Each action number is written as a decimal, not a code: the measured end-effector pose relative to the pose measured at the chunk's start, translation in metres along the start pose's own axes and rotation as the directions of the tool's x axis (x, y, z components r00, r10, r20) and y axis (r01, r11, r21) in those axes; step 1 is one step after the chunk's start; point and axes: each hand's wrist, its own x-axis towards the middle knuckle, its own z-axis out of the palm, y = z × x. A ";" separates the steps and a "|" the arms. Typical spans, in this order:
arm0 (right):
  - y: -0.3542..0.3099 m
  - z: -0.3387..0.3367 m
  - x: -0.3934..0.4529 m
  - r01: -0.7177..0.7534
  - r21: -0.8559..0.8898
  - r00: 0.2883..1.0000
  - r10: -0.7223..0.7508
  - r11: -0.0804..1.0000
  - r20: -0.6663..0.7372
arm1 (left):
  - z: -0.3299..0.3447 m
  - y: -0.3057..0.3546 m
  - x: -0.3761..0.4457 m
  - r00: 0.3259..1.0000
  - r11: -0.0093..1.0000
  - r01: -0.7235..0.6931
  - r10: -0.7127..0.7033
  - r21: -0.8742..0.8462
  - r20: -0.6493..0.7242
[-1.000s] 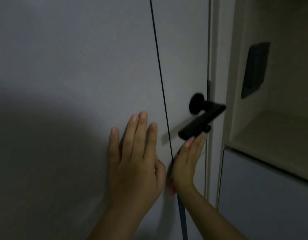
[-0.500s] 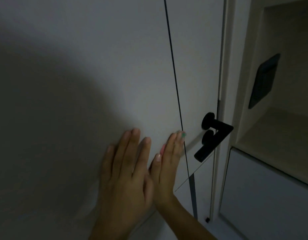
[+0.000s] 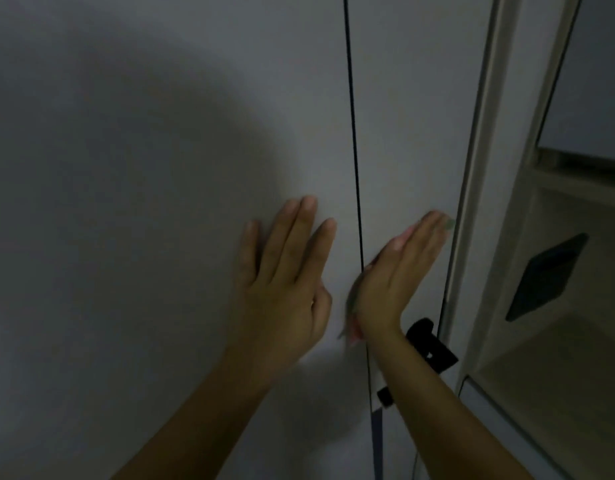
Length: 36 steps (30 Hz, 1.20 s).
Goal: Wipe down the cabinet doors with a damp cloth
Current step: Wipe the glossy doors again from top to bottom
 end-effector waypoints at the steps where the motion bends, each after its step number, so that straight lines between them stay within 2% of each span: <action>1: -0.002 -0.002 0.022 -0.030 0.006 0.999 0.030 1.000 -0.013 | 0.000 0.002 0.010 1.000 1.000 0.014 -0.014 0.015 -0.016; 4: -0.010 -0.001 0.039 -0.007 0.017 1.000 0.008 1.000 -0.012 | 0.003 0.008 0.024 0.998 0.995 0.047 -0.043 0.093 -0.050; 5: -0.014 -0.001 0.029 0.044 0.005 0.999 -0.044 0.999 0.023 | 0.004 0.009 0.025 0.997 0.992 0.051 -0.044 0.119 -0.060; 6: -0.014 0.000 0.016 0.156 -0.027 0.985 -0.153 0.987 0.081 | 0.006 0.009 0.024 0.997 0.989 0.047 -0.038 0.139 -0.063; 7: -0.010 -0.001 0.006 0.325 -0.054 0.936 -0.313 0.944 0.162 | 0.007 0.009 0.024 0.998 0.987 0.039 -0.030 0.153 -0.059; 9: 0.008 -0.009 0.014 0.661 -0.048 0.720 -0.616 0.749 0.320 | 0.007 0.007 0.023 0.998 0.987 0.026 -0.017 0.159 -0.060; 10: 0.015 -0.014 0.032 0.740 -0.031 0.640 -0.689 0.672 0.340 | 0.007 0.006 0.023 0.998 0.988 0.025 -0.016 0.155 -0.062; 11: 0.019 -0.019 0.052 0.740 -0.027 0.642 -0.695 0.672 0.324 | 0.006 0.007 0.023 0.997 0.990 0.033 -0.024 0.140 -0.067; 12: 0.014 -0.022 0.073 0.663 -0.019 0.721 -0.632 0.748 0.283 | 0.004 0.008 0.024 0.997 0.992 0.041 -0.033 0.117 -0.070; 13: 0.006 -0.022 0.090 0.525 0.000 0.829 -0.511 0.851 0.225 | 0.004 0.010 0.025 0.997 0.996 0.044 -0.039 0.079 -0.061; 14: -0.006 -0.020 0.100 0.401 0.029 0.901 -0.400 0.916 0.169 | 0.002 0.012 0.025 0.997 0.998 0.058 -0.056 0.034 -0.050; 15: -0.020 -0.016 0.102 0.313 0.046 0.941 -0.316 0.949 0.120 | 0.000 0.015 0.025 0.997 0.997 0.070 -0.071 -0.025 -0.042; 17: -0.044 -0.009 0.090 0.278 0.060 0.956 -0.282 0.959 0.086 | -0.007 0.021 0.024 0.991 0.982 0.115 -0.124 -0.150 -0.050; 21: -0.071 -0.013 0.056 0.354 0.134 0.911 -0.374 0.926 0.176 | -0.038 0.023 0.015 0.958 0.907 0.254 -0.283 -0.335 -0.039; 23: -0.089 -0.027 0.034 0.317 0.239 0.895 -0.373 0.918 0.245 | -0.060 0.020 0.004 0.924 0.836 0.347 -0.383 -0.424 0.001; 24: -0.101 -0.038 0.021 0.251 0.301 0.886 -0.344 0.920 0.310 | -0.074 0.020 -0.002 0.894 0.770 0.411 -0.445 -0.488 0.052; 25: -0.113 -0.049 0.007 0.148 0.350 0.872 -0.289 0.925 0.396 | -0.088 0.021 -0.008 0.856 0.684 0.481 -0.503 -0.548 0.124; 27: -0.136 -0.071 -0.026 -0.086 0.389 0.797 -0.172 0.917 0.580 | -0.116 0.022 -0.028 0.790 0.517 0.579 -0.548 -0.631 0.276; 30: -0.157 -0.097 -0.073 -0.321 0.385 0.666 -0.083 0.865 0.741 | -0.153 0.026 -0.061 0.768 0.394 0.598 -0.530 -0.698 0.359; 32: -0.164 -0.109 -0.105 -0.468 0.358 0.558 -0.044 0.808 0.828 | -0.178 0.031 -0.088 0.707 0.303 0.650 -0.577 -0.697 0.409; 34: -0.169 -0.118 -0.134 -0.558 0.319 0.456 -0.038 0.766 0.889 | -0.200 0.038 -0.117 0.611 0.224 0.729 -0.639 -0.647 0.467; 36: -0.176 -0.126 -0.165 -0.616 0.252 0.333 -0.044 0.747 0.942 | -0.224 0.046 -0.149 0.483 0.128 0.801 -0.715 -0.585 0.506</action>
